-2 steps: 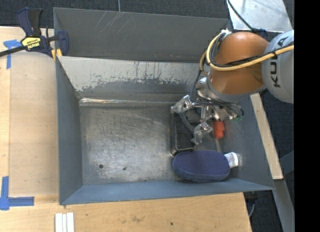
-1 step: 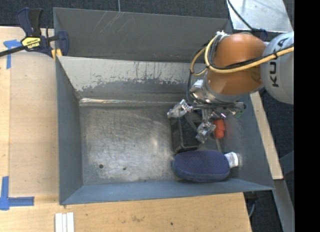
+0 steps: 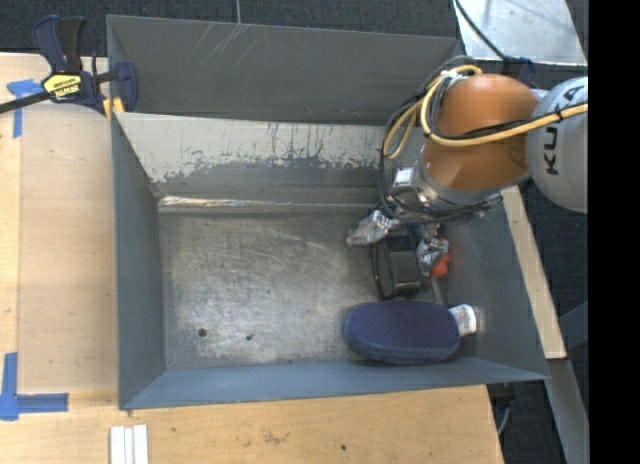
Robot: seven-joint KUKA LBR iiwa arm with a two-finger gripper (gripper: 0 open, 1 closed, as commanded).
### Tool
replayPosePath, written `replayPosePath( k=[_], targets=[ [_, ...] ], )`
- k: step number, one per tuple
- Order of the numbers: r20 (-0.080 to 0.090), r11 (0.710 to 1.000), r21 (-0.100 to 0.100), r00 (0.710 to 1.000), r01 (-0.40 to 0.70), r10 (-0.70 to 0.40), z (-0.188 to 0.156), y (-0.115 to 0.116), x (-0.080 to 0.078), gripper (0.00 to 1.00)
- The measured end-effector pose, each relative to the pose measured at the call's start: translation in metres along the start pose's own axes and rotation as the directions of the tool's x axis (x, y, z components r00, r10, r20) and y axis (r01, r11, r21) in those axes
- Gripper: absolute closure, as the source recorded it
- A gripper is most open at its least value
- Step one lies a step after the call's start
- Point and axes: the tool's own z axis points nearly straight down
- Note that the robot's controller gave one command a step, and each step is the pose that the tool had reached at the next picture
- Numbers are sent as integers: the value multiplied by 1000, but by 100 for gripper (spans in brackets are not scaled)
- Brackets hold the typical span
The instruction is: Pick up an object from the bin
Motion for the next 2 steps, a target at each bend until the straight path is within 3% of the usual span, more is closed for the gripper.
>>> replayPosePath(
  k=[1, 2],
  targets=[
    [2, 1000, -1, 1000, -2, 2, 0, 0, -1, 100],
    [6, 924, -9, 924, 382, -382, -150, 0, 26, 100]
  ],
)
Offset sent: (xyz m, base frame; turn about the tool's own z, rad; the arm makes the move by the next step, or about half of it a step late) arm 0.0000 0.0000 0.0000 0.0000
